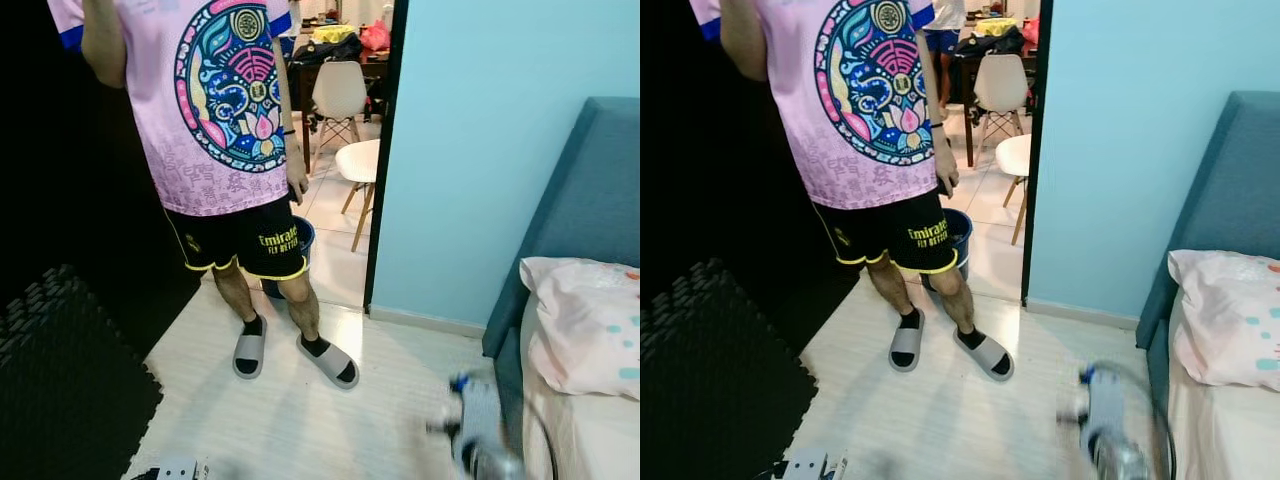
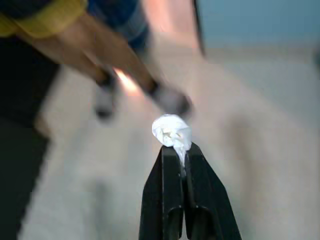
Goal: Clean up the room
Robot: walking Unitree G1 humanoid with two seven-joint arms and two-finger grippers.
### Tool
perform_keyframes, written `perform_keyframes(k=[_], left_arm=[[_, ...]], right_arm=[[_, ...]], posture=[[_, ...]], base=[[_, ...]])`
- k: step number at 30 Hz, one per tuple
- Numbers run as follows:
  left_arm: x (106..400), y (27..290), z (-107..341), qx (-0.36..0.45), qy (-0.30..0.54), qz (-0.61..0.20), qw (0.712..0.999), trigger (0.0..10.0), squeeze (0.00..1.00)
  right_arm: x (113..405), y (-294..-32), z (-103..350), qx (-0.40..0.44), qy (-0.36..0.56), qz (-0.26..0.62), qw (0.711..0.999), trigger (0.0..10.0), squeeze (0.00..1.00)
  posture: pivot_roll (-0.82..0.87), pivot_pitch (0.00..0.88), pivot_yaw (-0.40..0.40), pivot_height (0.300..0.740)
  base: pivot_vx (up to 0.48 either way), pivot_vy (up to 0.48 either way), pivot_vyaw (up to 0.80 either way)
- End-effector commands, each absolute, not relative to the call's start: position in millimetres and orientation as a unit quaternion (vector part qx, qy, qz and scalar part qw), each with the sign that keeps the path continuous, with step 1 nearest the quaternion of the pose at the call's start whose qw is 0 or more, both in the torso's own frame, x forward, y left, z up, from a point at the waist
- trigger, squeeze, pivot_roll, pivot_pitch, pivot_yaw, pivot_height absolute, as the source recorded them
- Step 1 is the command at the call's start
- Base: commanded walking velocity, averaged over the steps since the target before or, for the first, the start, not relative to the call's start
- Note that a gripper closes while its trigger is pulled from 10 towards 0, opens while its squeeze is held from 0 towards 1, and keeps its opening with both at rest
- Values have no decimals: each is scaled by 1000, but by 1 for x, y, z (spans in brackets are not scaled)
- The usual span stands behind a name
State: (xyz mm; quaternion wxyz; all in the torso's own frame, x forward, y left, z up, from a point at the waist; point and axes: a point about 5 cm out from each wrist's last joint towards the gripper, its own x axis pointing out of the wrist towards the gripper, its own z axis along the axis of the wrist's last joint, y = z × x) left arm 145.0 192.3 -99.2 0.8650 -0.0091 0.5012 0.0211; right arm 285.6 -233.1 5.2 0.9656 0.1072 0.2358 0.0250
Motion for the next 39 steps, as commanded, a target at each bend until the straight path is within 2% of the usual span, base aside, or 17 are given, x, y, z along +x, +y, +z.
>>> perform_keyframes(k=[1,4,6,9,13,15,16,19,20,21,22,23,24,25,26,31,39], left_arm=[[144,201,-99,-4,504,25,863,10000,0],[143,202,-99,-2,505,22,863,10000,0],[140,207,-99,3,507,18,862,10000,0],[140,207,-99,3,507,18,862,10000,0],[137,214,-98,8,507,18,862,10000,0],[138,220,-96,10,503,18,864,10000,0],[138,220,-96,10,503,18,864,10000,0],[143,222,-94,9,498,18,867,10000,0],[143,222,-94,9,498,18,867,10000,0],[144,222,-94,9,498,18,867,10000,0],[144,222,-94,9,498,18,867,10000,0],[144,221,-94,7,499,19,867,10000,0],[144,221,-94,7,499,19,867,10000,0],[145,219,-94,5,500,19,866,10000,0],[145,219,-94,5,500,19,866,10000,0],[146,213,-95,-1,500,19,866,10000,0],[145,212,-96,-1,501,18,865,10000,0]], right_arm=[[296,-225,23,171,177,105,964,10000,0],[304,-222,42,193,131,156,960,10000,0],[313,-217,90,230,29,251,940,10000,0],[313,-217,90,230,29,251,940,10000,0],[312,-206,160,239,-95,344,903,10000,0],[301,-182,264,237,-267,429,830,10000,0],[301,-182,264,237,-267,429,830,10000,0],[274,-159,366,227,-414,500,726,10000,0],[274,-159,366,227,-414,500,726,10000,0],[263,-151,393,224,-446,523,691,10000,0],[263,-151,393,224,-446,523,691,10000,0],[251,-144,418,210,-473,548,657,10000,0],[251,-144,418,210,-473,548,657,10000,0],[232,-134,451,191,-502,588,605,10000,0],[232,-134,451,191,-502,588,605,10000,0],[196,-118,493,180,-525,645,526,10000,0],[178,-104,501,175,-512,668,511,10000,0]], posture=[[-140,36,59,740],[-144,41,67,740],[-149,46,78,740],[-149,46,78,740],[-147,54,88,740],[-146,63,96,740],[-146,63,96,740],[-145,74,96,740],[-145,74,96,740],[-145,71,96,740],[-145,71,96,740],[-146,75,90,740],[-146,75,90,740],[-148,79,78,740],[-148,79,78,740],[-149,87,71,740],[-151,85,71,740]], base=[[0,0,0],[0,0,0],[0,0,0],[0,0,0],[0,0,0],[0,0,0],[0,0,0],[0,0,0],[0,0,0],[0,0,0],[0,0,0],[0,0,0],[0,0,0],[0,0,0],[0,0,0],[0,0,0],[0,0,0]])
